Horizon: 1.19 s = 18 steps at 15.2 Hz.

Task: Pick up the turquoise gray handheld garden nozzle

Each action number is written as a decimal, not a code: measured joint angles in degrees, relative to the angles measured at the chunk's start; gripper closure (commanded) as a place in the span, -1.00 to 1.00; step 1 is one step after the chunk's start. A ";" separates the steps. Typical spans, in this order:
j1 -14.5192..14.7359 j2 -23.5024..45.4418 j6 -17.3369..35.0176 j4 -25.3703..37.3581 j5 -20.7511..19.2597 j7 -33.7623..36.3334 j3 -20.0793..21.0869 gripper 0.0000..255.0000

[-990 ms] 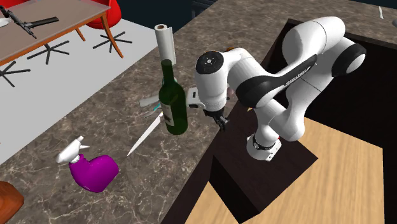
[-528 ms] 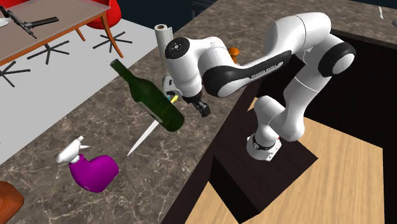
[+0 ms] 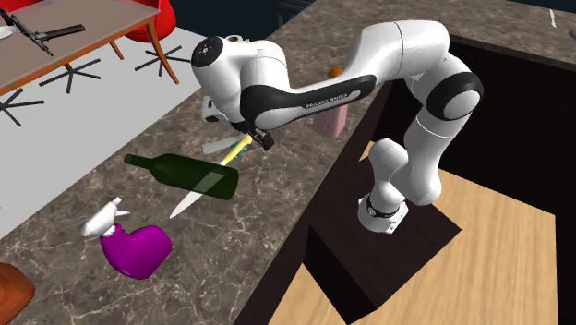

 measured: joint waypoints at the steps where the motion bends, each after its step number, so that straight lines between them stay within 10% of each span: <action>1: -0.25 2.53 0.17 2.36 0.38 -1.90 -0.87 -1.00; 5: -1.73 10.99 -0.47 11.24 1.94 -8.77 -3.35 -1.00; 13: -2.14 11.72 4.43 6.97 2.01 -8.65 -3.73 -1.00; 14: -2.13 11.66 4.60 6.73 1.98 -8.57 -3.71 1.00; 18: -2.12 11.51 4.74 6.57 1.93 -8.48 -3.71 1.00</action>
